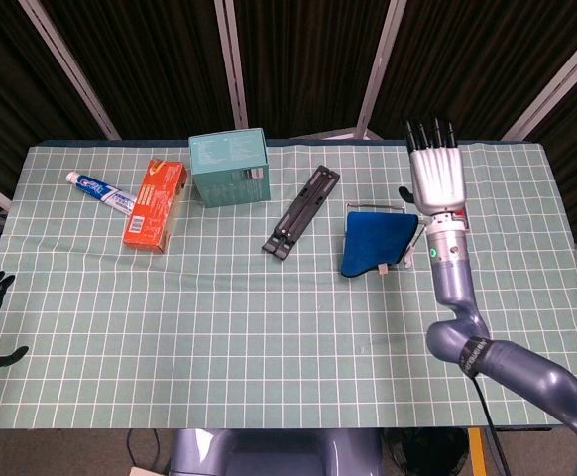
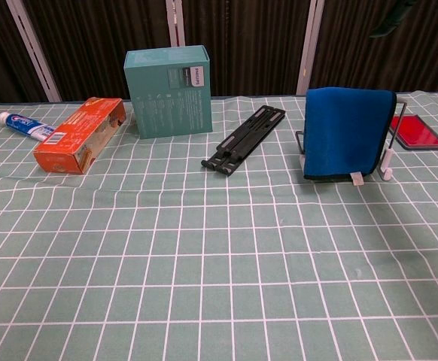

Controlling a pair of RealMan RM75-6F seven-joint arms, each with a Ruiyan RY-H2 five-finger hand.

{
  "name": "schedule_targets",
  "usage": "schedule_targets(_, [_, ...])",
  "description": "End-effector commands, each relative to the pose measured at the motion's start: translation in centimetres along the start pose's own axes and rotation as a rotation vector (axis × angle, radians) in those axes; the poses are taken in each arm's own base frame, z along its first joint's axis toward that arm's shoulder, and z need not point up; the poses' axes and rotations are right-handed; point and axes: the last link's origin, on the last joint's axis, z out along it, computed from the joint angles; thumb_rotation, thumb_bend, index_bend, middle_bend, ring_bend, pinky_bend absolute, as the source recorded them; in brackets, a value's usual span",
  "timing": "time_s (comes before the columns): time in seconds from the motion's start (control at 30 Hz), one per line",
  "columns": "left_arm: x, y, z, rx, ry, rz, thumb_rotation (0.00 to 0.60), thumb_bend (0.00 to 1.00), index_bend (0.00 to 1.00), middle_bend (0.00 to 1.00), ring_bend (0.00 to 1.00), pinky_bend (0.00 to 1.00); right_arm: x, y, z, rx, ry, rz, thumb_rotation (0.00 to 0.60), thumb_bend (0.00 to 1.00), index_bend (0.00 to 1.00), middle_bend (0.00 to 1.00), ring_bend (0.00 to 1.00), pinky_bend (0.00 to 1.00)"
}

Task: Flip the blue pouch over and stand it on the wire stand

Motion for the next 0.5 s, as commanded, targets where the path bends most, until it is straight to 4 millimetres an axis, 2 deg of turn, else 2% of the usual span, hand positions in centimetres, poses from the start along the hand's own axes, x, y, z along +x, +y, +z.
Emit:
schedule_targets(0.03, [0.7,0.4,-0.9,-0.032,0.019,-0.016,0.600,0.00,0.00,0.00,0.00,0.00,2.5,4.2,-6.5,0.125,0.023,-0.006,0.600,0.00,0.03,0.09,0.00,0.00])
schedule_targets(0.1, [1.0,0.7,-1.3,-0.050,0.028,-0.017,0.600,0.00,0.00,0.00,0.00,0.00,3.3,5.9,-9.0,0.152,0.020,-0.007,0.600,0.00,0.03,0.05,0.00,0.00])
schedule_targets(0.17, [1.1,0.9,-1.6,-0.061,0.032,-0.015,0.600,0.00,0.00,0.00,0.00,0.00,3.8,6.8,-10.6,0.160,0.013,0.002,0.600,0.00,0.03,0.02,0.00,0.00])
schedule_targets(0.27, [1.3,1.3,-2.4,-0.088,0.042,-0.011,0.600,0.00,0.00,0.00,0.00,0.00,4.6,8.9,-14.7,0.139,-0.031,0.049,0.600,0.00,0.01,0.00,0.00,0.00])
schedule_targets(0.5, [1.9,1.6,-3.6,-0.105,0.065,0.004,0.600,0.00,0.00,0.00,0.00,0.00,5.4,11.4,-19.9,0.086,-0.069,0.110,0.600,0.00,0.00,0.00,0.00,0.00])
